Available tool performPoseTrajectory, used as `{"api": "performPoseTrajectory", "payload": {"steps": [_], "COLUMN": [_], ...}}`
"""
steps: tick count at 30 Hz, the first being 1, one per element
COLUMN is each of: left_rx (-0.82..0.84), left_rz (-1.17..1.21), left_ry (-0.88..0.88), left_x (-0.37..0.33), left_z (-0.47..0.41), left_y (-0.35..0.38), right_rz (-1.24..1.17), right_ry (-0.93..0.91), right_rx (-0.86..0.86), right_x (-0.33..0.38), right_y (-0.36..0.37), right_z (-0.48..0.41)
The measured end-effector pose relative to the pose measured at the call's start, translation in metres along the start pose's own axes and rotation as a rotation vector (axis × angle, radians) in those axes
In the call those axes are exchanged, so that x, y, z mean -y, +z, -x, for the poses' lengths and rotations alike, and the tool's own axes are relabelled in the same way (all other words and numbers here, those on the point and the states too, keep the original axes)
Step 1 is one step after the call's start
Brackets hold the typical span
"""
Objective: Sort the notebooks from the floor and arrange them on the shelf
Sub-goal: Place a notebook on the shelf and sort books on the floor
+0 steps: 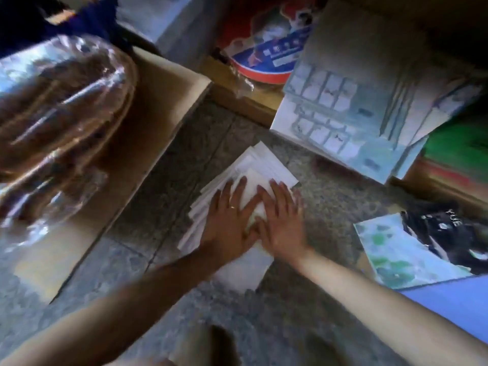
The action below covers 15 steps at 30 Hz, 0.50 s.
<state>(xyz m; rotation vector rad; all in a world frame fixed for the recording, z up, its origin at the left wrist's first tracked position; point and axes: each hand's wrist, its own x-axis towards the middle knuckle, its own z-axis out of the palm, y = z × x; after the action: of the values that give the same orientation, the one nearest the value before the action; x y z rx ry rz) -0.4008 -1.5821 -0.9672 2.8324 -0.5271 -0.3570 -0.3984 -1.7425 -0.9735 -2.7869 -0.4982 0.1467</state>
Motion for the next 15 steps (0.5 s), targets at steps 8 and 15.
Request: {"api": "performPoseTrajectory", "payload": {"steps": [8,15], "left_rx": [-0.253,-0.209], "left_rz": [-0.051,-0.077], "left_ry": [0.045,0.064], "left_x": [0.005,0.005], "left_z": [0.005,0.005], "left_y": [0.023,0.014], "right_rz": [0.116,0.034], "right_ry": [-0.069,0.065], "right_rx": [-0.253,-0.215], "right_x": [-0.005,0.000], "right_y": [0.027,0.021], "right_z": [0.002,0.016]}}
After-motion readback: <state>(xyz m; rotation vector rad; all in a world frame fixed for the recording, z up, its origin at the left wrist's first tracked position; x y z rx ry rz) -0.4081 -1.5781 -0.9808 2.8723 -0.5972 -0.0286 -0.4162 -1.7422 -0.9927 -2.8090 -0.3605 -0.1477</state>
